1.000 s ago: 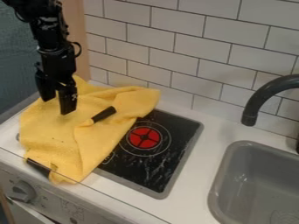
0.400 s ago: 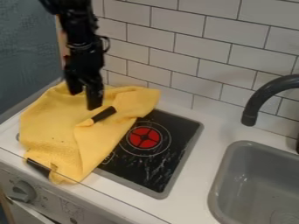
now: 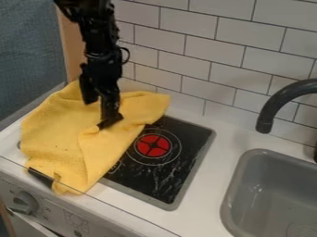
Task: Unfold the cloth from the center to right
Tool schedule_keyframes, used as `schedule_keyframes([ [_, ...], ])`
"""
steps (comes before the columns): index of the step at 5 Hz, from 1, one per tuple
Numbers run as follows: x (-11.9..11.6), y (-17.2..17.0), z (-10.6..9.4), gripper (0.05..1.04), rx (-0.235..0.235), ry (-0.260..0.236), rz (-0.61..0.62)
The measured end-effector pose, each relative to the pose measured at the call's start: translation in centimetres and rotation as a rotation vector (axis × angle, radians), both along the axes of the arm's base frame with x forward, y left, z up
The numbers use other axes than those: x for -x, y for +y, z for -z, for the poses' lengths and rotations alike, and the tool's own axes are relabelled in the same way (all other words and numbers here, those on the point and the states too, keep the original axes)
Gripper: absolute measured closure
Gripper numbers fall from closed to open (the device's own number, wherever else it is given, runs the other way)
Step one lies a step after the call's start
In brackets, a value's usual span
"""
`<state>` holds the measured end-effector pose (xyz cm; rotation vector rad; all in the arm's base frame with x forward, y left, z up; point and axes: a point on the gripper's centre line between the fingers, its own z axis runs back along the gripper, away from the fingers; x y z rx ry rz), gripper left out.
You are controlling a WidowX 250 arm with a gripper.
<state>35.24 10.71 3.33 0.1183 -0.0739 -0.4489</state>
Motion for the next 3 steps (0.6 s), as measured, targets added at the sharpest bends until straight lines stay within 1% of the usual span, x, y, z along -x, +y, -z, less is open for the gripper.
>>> schedule_keyframes([
  [1,0.0,-0.7,1.6,0.084,-0.009,0.037,0.019],
  [2,-0.1,-0.5,1.9,0.144,-0.021,0.035,0.008],
  [3,0.1,-0.4,2.8,0.453,-0.024,0.056,-0.001],
])
